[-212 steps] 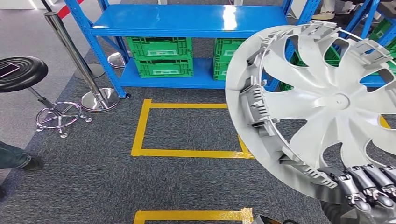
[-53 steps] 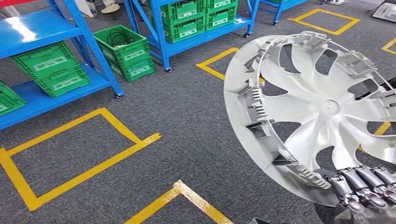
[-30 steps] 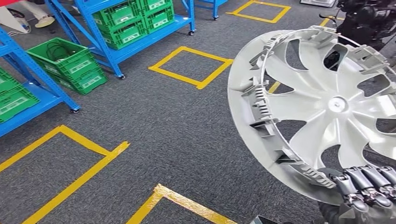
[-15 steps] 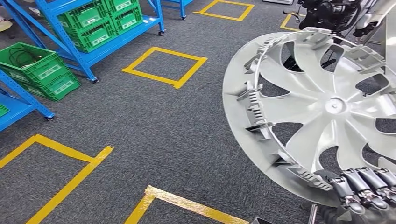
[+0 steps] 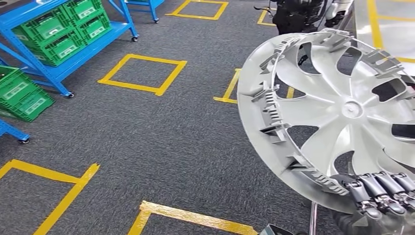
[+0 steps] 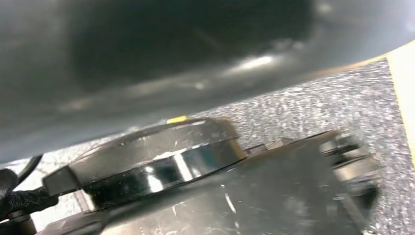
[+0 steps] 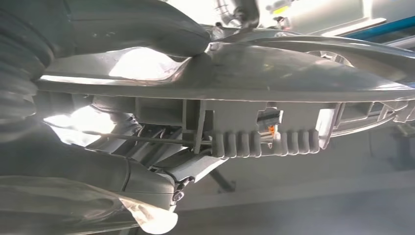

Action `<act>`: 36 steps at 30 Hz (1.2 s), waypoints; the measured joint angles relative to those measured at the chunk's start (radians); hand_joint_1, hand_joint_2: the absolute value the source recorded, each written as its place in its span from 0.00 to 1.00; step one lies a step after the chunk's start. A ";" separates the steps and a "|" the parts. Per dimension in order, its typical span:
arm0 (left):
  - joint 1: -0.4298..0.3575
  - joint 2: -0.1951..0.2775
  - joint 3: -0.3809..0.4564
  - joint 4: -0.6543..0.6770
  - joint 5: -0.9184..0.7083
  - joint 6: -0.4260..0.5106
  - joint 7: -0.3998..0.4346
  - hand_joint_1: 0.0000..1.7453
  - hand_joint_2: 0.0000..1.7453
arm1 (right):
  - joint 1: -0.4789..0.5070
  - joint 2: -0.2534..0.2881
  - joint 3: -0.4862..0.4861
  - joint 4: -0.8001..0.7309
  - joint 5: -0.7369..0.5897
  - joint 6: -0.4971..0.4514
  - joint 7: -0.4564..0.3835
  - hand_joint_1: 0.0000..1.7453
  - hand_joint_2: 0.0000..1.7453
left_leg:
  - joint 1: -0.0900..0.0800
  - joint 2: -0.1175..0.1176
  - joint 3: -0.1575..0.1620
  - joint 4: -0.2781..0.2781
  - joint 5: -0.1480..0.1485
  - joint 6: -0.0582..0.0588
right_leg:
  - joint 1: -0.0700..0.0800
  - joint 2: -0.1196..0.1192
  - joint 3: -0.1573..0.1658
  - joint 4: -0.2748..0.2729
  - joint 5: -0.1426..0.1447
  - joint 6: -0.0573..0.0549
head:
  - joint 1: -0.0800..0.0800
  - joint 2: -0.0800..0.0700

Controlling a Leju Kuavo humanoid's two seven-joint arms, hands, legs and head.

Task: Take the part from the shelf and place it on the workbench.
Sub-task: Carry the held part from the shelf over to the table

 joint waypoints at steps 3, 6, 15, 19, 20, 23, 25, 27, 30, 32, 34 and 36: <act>-0.009 0.001 0.002 0.014 0.003 0.000 -0.001 0.00 0.00 | 0.001 0.000 -0.001 0.001 0.000 0.000 0.000 1.00 1.00 | 0.002 -0.042 0.045 -0.115 0.032 0.008 | 0.000 0.028 -0.013 0.005 0.005 0.013 | 0.000 0.000; -0.014 0.000 0.005 0.019 0.003 0.001 -0.002 0.00 0.00 | 0.008 0.001 -0.003 0.001 0.000 0.000 0.000 1.00 1.00 | 0.004 -0.016 0.046 -0.131 0.040 0.020 | -0.003 0.033 -0.031 0.013 0.003 0.030 | 0.001 0.000; -0.035 0.000 0.019 0.057 0.001 0.008 -0.020 0.00 0.00 | 0.009 0.001 -0.003 0.011 0.000 0.000 0.001 1.00 1.00 | 0.003 0.081 0.049 -0.137 0.040 0.027 | -0.008 -0.092 -0.069 0.128 -0.043 0.054 | 0.011 0.000; -0.051 0.003 0.025 0.086 0.002 0.014 -0.033 0.00 0.00 | 0.009 0.001 -0.005 0.012 0.000 0.000 0.002 1.00 1.00 | -0.006 0.108 0.050 -0.125 0.031 0.007 | 0.000 -0.121 0.000 0.007 -0.016 0.034 | 0.009 0.000; -0.054 0.004 0.026 0.092 0.003 0.015 -0.035 0.00 0.00 | 0.011 0.002 -0.006 0.012 0.000 0.000 0.002 1.00 1.00 | -0.005 0.115 0.050 -0.124 0.029 0.003 | 0.000 -0.111 -0.002 0.007 -0.014 0.028 | 0.007 0.000; -0.064 0.005 0.029 0.107 0.003 0.015 -0.037 0.00 0.00 | 0.015 0.005 -0.009 0.011 0.000 0.000 0.002 1.00 1.00 | 0.001 0.077 0.023 -0.051 -0.028 -0.010 | -0.003 -0.084 -0.004 0.004 -0.008 0.009 | 0.001 0.000; -0.067 0.006 0.030 0.117 0.004 0.016 -0.038 0.00 0.00 | 0.015 0.006 -0.011 0.011 0.000 0.000 0.002 1.00 1.00 | 0.003 0.041 -0.037 0.086 -0.093 -0.012 | -0.001 -0.066 -0.006 0.004 -0.007 0.003 | -0.003 0.000; -0.068 0.008 0.032 0.125 0.004 0.016 -0.038 0.00 0.00 | 0.015 0.007 -0.014 0.011 0.000 0.000 0.002 1.00 1.00 | 0.003 0.032 -0.081 0.173 -0.110 -0.009 | 0.002 -0.043 -0.006 0.005 -0.006 0.001 | -0.003 0.000; -0.073 0.010 0.035 0.135 0.004 0.016 -0.039 0.00 0.00 | 0.018 0.008 -0.018 0.010 0.000 0.000 0.001 1.00 1.00 | 0.002 0.008 -0.029 0.042 -0.010 0.005 | 0.004 -0.007 -0.002 0.005 -0.006 0.000 | -0.003 0.000; -0.078 0.011 0.040 0.143 0.004 0.016 -0.041 0.00 0.00 | 0.019 0.009 -0.020 0.010 0.000 0.000 0.001 1.00 1.00 | 0.002 -0.027 0.021 -0.076 0.035 0.013 | 0.006 0.012 -0.004 0.009 -0.005 0.005 | -0.003 0.000; -0.083 0.012 0.043 0.153 0.003 0.017 -0.044 0.00 0.00 | 0.021 0.009 -0.022 0.009 0.000 0.000 0.001 1.00 1.00 | 0.000 -0.036 0.033 -0.110 0.035 0.014 | 0.003 0.028 -0.013 0.010 -0.001 0.016 | -0.002 0.000; -0.086 0.012 0.044 0.158 0.003 0.018 -0.048 0.00 0.00 | 0.025 0.011 -0.024 0.008 0.000 0.000 0.001 1.00 1.00 | 0.000 -0.020 0.034 -0.120 0.039 0.019 | 0.000 0.031 -0.025 0.013 0.000 0.026 | -0.002 0.000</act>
